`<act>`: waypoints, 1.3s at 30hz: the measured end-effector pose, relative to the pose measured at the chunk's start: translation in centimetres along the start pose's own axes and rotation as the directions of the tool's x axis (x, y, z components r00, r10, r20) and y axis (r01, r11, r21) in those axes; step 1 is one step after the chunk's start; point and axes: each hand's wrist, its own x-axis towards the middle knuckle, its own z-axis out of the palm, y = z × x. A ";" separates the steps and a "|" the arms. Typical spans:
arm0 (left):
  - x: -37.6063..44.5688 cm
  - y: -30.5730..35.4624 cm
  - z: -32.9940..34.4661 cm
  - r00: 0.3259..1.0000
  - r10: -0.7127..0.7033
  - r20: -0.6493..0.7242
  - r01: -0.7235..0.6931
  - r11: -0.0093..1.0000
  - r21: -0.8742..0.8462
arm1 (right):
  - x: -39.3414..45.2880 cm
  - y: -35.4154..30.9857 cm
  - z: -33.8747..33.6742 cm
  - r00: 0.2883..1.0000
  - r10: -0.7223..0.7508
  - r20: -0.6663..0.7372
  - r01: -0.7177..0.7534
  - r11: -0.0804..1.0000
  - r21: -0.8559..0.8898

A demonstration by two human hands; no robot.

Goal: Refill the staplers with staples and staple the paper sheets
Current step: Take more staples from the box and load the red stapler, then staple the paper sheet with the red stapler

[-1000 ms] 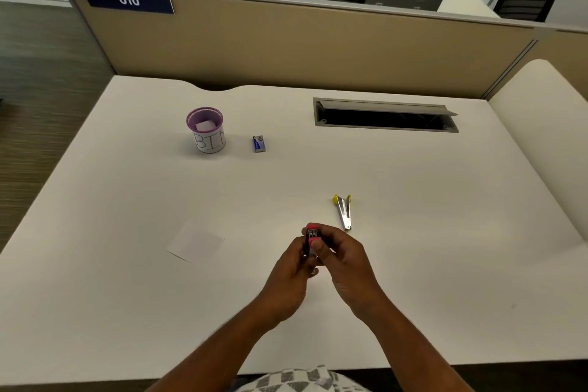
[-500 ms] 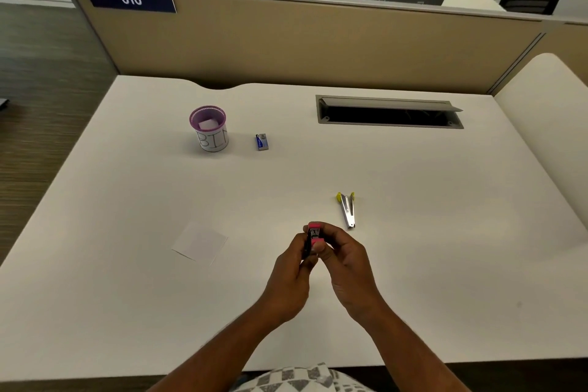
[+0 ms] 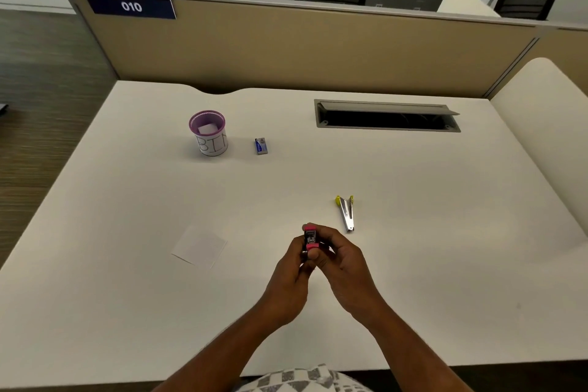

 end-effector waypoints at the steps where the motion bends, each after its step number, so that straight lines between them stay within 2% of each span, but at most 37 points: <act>1: 0.1 -0.2 0.0 1.000 -0.006 0.003 0.006 1.000 -0.002 | 0.1 0.2 0.0 1.000 0.000 0.012 0.001 1.000 -0.026; 7: 0.9 -1.7 -0.6 0.999 -0.044 0.022 0.043 0.998 0.038 | 1.1 1.5 0.4 0.998 0.051 -0.048 -0.055 0.995 -0.083; 10: 1.5 -3.0 -1.8 0.994 -0.091 -0.064 0.097 0.990 0.101 | 2.3 2.4 0.4 0.986 0.101 -0.132 -0.118 0.984 -0.131; 12: 2.0 -4.0 -3.3 0.983 -0.087 -0.160 0.115 0.978 0.175 | 3.3 3.1 0.1 0.970 0.146 -0.195 -0.191 0.953 -0.237; 14: 2.4 -5.1 -5.2 0.970 -0.041 -0.239 0.110 0.953 0.284 | 4.1 3.8 -0.6 0.959 0.143 -0.243 -0.236 0.879 -0.414; 17: 2.6 -6.8 -8.4 0.946 0.013 -0.325 0.133 0.897 0.422 | 4.8 5.0 -1.5 0.970 0.088 -0.228 -0.221 0.715 -0.663; 20: 2.0 -8.4 -11.1 0.926 0.004 -0.378 0.196 0.849 0.490 | 5.1 6.0 -1.9 0.978 0.055 -0.200 -0.196 0.555 -0.808; 23: 1.2 -9.5 -12.9 0.911 -0.039 -0.411 0.261 0.826 0.500 | 5.1 6.6 -1.7 0.979 0.036 -0.199 -0.192 0.480 -0.856; 30: -0.7 -11.0 -14.0 0.827 -0.071 -0.557 0.407 0.759 0.507 | 5.5 7.4 -1.2 0.967 -0.005 -0.255 -0.222 0.474 -0.852; 33: -1.0 -11.7 -14.5 0.807 -0.122 -0.578 0.470 0.724 0.505 | 5.6 7.6 -1.1 0.966 -0.028 -0.257 -0.219 0.439 -0.871; 37: -0.9 -12.3 -14.9 0.813 -0.135 -0.567 0.490 0.685 0.540 | 4.9 8.0 -1.0 0.954 -0.162 -0.251 -0.187 0.330 -0.925; 39: -0.7 -12.4 -15.0 0.813 -0.132 -0.566 0.498 0.661 0.561 | 4.5 8.2 -0.8 0.942 -0.226 -0.248 -0.171 0.313 -0.934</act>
